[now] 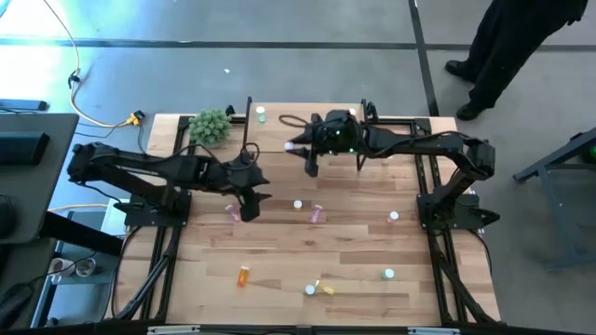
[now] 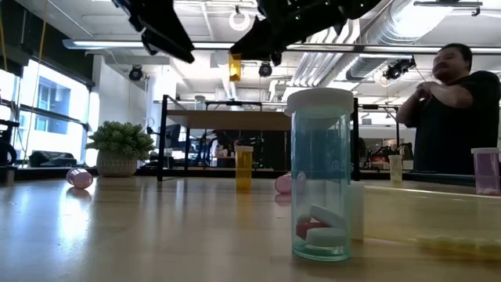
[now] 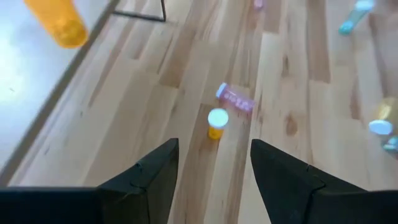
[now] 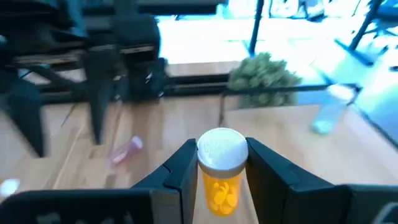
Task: Pick and place medicine bottles onto shelf by color
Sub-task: Put the bottom left orange pill bottle on the shelf
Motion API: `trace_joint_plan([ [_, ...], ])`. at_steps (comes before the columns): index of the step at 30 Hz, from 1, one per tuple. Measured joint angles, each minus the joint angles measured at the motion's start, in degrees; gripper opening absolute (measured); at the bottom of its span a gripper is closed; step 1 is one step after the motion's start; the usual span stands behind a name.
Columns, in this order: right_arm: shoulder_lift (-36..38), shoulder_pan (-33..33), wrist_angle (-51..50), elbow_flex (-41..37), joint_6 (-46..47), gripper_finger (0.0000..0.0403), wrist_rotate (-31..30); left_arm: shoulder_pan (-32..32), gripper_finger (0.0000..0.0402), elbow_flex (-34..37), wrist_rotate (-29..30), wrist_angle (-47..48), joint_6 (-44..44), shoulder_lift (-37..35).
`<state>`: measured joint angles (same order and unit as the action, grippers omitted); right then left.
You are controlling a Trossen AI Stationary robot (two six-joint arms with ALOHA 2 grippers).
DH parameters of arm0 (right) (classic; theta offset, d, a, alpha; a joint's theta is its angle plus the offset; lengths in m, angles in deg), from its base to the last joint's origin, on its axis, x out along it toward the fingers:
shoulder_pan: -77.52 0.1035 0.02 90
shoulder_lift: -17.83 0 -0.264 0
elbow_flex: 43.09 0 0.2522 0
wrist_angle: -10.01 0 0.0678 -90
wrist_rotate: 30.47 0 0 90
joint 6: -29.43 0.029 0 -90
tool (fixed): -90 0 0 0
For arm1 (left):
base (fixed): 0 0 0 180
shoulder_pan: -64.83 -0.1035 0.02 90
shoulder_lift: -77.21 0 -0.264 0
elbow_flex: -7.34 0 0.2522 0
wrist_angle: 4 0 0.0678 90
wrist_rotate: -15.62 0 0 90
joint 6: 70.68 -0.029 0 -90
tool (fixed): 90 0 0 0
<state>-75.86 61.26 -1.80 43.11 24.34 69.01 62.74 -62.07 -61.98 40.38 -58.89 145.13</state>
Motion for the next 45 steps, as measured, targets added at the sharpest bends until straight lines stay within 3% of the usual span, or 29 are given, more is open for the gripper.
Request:
trace_joint_plan([
  [13, 0.00, -8.30, 11.72, -0.02, 0.11, 0.0101, 0.04, 2.58, 0.0188, -0.02, 0.36, 1.75, -0.02, -8.50],
  [20, 0.00, -12.24, 15.46, 0.00, 0.53, 0.0101, 0.04, 2.49, 0.0188, -0.02, 3.60, 2.15, -2.01, -11.20],
  [32, -6.03, -15.63, 7.22, 8.91, -0.27, 0.0101, 1.27, 2.49, 0.0188, 0.01, 5.36, 2.59, -1.98, -11.73],
  [45, -11.68, -15.72, 6.05, 9.03, 0.80, 0.0101, 4.20, 2.47, 0.0188, 0.01, 6.26, 2.57, -1.98, -11.71],
])
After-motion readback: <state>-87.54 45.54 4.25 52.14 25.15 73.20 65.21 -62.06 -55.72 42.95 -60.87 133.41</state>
